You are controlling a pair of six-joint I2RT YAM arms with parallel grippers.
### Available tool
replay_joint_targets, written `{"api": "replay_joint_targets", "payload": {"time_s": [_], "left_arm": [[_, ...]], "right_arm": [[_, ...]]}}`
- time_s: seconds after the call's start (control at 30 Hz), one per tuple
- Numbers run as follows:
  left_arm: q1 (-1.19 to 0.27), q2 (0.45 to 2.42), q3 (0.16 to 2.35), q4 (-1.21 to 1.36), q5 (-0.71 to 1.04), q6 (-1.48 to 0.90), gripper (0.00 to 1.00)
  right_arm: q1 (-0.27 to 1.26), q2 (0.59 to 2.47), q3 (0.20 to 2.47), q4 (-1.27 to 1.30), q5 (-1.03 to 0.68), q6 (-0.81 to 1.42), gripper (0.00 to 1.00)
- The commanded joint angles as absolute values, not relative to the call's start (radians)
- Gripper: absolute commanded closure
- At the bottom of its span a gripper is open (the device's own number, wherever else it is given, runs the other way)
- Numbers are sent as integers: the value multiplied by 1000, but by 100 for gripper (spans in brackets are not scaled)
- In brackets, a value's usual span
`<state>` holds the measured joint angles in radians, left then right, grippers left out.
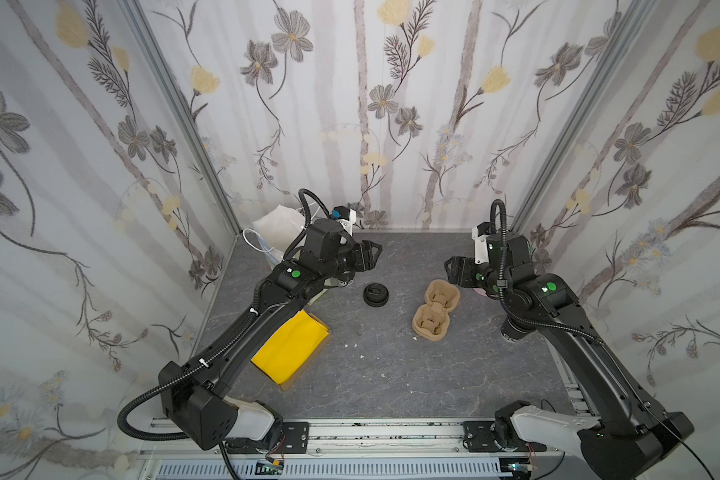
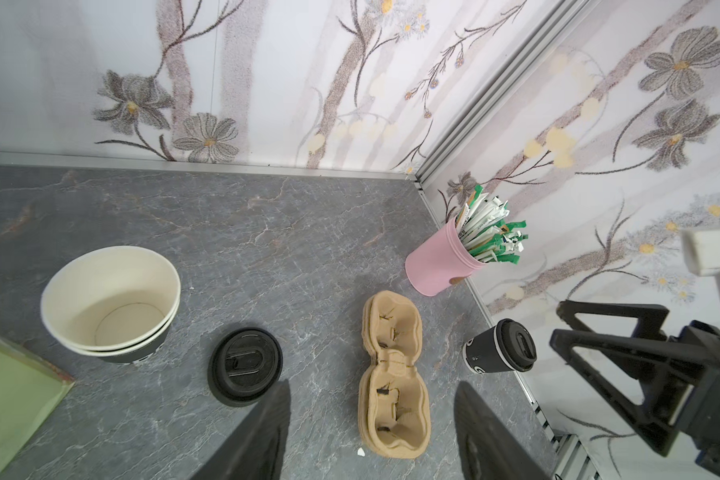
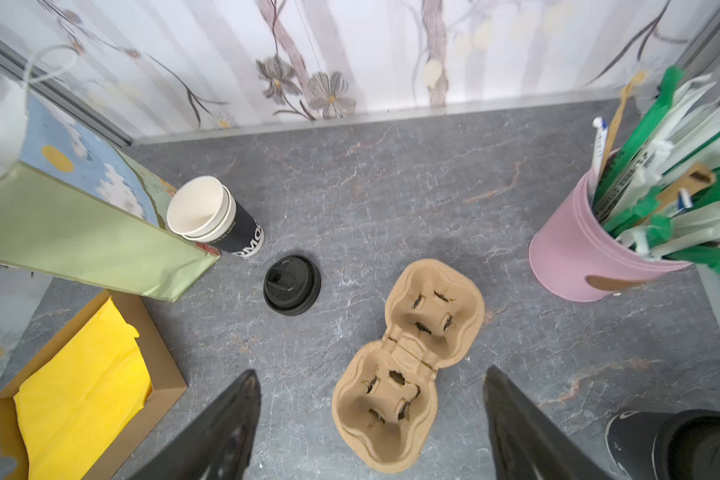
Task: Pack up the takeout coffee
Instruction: 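Move the right gripper over the pulp carrier while the left moves above the bag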
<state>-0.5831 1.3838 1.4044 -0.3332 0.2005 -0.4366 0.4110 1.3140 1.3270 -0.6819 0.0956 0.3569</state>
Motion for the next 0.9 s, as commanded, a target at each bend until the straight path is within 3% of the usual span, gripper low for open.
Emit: {"api": "replay_joint_targets", "payload": {"time_s": [0.0,0.1,0.23,0.37,0.63,0.73,0.87], "left_arm": [[-574,1344,1373,-316,158,-436,34],[-550,1302,1346,-316,128,-445,34],[-525,1230,1314,-312,53,-430,22],[-500,1177,1303,-311,65,-404,0],[-443,1105,1251,-314,42,-447,0],[-402,1085,1252,-350,-14,-486,5],[-288,1154,1397,-551,-23,-544,16]], "right_arm": [[410,1253,1264,-520,129,333,17],[409,1230,1275,-500,124,350,17],[405,1237,1276,-487,90,382,1],[389,1286,1288,-484,-61,393,0],[380,1324,1249,-464,-166,409,1],[382,1388,1270,-535,-151,394,12],[382,1492,1324,-669,-127,401,20]]}}
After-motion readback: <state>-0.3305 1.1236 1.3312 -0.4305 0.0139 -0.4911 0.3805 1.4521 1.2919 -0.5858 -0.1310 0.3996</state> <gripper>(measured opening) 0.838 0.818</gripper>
